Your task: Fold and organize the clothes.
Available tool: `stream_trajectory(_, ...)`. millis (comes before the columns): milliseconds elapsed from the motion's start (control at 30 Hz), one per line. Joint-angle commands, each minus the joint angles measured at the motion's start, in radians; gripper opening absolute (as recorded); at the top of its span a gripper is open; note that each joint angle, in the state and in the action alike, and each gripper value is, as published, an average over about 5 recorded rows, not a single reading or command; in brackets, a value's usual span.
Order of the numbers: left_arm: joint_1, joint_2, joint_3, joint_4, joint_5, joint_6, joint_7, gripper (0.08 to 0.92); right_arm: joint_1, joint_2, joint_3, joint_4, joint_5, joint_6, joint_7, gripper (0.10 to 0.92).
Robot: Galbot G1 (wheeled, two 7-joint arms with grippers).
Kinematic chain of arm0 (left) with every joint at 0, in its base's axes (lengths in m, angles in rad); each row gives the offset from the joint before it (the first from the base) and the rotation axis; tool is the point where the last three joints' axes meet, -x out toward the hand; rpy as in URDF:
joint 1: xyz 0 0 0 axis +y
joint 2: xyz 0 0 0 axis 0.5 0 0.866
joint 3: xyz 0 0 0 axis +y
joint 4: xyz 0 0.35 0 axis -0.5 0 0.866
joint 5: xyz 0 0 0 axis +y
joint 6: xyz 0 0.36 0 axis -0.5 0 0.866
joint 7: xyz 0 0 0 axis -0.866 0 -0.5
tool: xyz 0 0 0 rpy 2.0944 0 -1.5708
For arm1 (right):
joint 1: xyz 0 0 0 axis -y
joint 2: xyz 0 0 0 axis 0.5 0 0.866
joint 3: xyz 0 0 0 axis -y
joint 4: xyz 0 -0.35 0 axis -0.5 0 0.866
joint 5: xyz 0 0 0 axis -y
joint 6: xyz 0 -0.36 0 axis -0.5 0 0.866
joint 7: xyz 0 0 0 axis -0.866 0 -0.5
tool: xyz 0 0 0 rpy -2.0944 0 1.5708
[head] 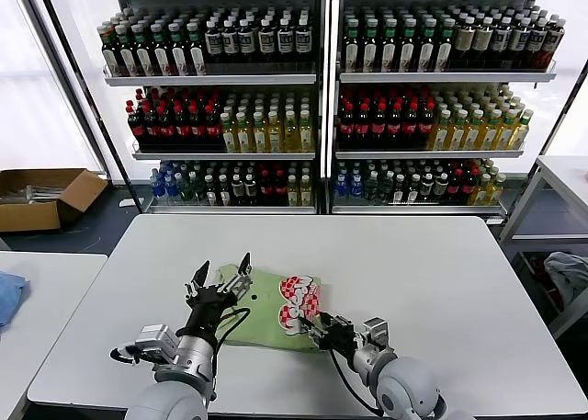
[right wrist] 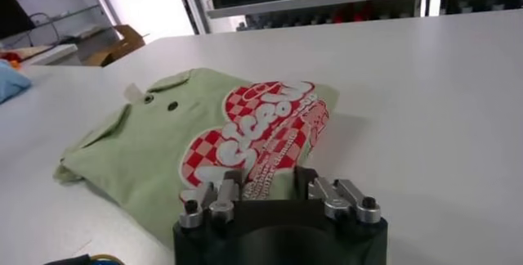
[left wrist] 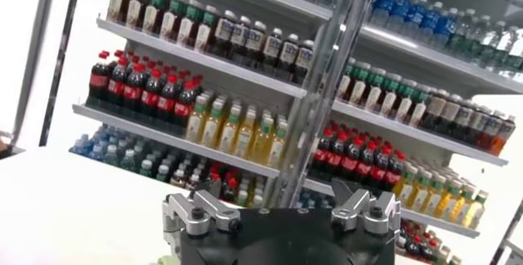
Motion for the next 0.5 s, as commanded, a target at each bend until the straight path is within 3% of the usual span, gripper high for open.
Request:
stream_trajectory(33, 0.02, -0.046, 0.006, 0.004, 0.076, -0.035, 0.013, 0.823, -0.008, -0.041, 0.03, 0.024, 0.0, 0.046, -0.042, 0.411)
stream_trajectory(367, 0.02, -0.008, 0.02, 0.035, 0.086, -0.044, 0.038, 0.823, -0.13, -0.101, 0.226, 0.059, -0.02, 0.084, -0.111, 0.132)
stream_trajectory(500, 0.013, 0.019, 0.022, 0.045, 0.081, -0.041, 0.045, 0.823, -0.182, -0.121, 0.305, 0.068, -0.021, 0.094, -0.143, 0.108)
